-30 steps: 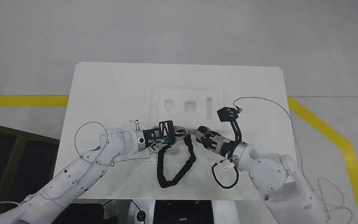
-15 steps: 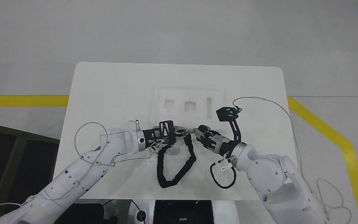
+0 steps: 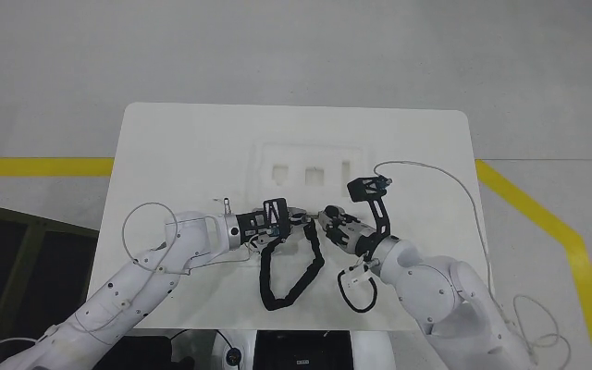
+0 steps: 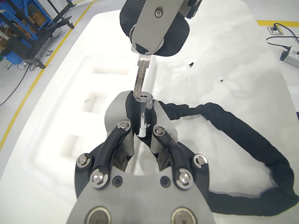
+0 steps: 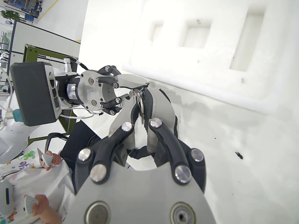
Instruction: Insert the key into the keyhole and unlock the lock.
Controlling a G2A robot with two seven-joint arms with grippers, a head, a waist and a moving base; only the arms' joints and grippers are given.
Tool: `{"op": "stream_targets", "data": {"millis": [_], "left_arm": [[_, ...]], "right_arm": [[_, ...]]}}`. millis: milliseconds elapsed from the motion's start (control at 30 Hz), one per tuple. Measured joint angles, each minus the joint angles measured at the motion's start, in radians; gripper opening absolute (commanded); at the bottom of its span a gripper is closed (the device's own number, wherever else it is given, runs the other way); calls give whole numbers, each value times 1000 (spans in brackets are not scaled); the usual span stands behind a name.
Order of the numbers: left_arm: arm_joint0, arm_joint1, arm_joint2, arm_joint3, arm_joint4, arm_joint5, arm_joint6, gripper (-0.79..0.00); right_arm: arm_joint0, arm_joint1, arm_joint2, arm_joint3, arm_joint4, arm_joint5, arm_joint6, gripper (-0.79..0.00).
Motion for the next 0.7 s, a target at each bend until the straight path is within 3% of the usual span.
{"op": "stream_targets", "data": {"millis": [700], "left_arm": [[21, -17, -33, 1, 22, -20, -3, -785]], "right_arm": [[20, -7, -1, 5, -7, 13, 56, -785]]}}
